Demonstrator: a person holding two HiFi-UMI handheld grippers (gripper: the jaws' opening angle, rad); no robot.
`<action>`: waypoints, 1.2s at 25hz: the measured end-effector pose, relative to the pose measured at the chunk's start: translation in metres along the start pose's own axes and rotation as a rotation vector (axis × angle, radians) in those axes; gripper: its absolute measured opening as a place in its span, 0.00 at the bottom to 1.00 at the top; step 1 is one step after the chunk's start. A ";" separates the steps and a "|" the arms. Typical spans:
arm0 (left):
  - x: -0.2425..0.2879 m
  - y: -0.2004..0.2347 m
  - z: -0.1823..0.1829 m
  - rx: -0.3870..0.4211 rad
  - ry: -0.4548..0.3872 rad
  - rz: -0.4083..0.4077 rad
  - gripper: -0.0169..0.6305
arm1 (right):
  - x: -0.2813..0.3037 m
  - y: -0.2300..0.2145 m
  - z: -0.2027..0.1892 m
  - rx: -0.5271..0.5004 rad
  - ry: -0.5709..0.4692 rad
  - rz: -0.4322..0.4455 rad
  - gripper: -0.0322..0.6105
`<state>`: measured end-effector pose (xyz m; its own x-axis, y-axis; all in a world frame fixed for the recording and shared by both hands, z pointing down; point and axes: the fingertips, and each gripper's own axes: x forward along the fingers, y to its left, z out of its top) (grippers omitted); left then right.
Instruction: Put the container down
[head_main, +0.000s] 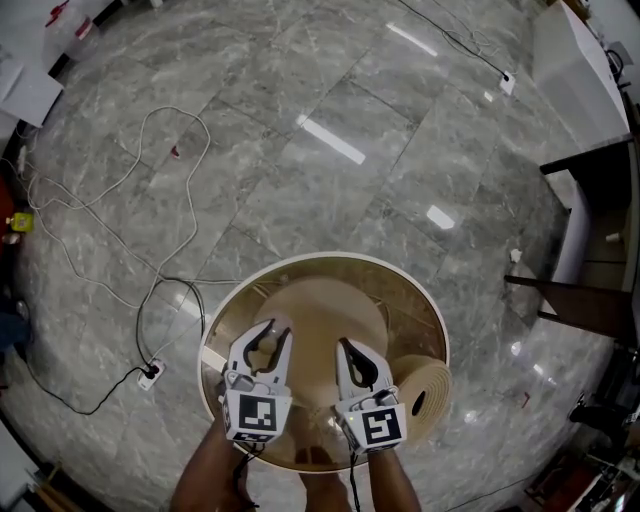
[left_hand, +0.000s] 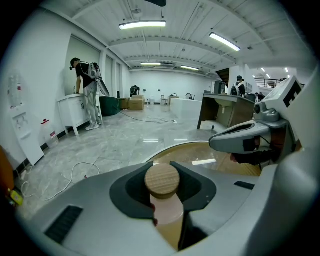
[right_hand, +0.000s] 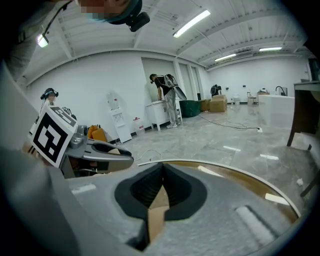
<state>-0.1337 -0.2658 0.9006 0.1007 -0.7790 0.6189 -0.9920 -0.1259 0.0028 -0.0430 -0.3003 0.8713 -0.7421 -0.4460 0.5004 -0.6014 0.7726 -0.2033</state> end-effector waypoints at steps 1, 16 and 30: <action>0.004 -0.001 -0.006 -0.007 0.007 0.002 0.21 | 0.002 -0.001 -0.002 0.001 0.002 0.001 0.05; 0.029 -0.011 -0.026 0.025 0.033 0.014 0.21 | 0.008 -0.018 -0.021 0.002 -0.001 -0.008 0.05; 0.030 -0.015 -0.025 0.012 0.037 -0.021 0.29 | -0.003 -0.020 -0.026 0.011 0.012 -0.013 0.05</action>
<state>-0.1181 -0.2719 0.9386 0.1181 -0.7530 0.6473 -0.9887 -0.1496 0.0064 -0.0215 -0.3025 0.8959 -0.7309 -0.4501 0.5130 -0.6138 0.7622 -0.2058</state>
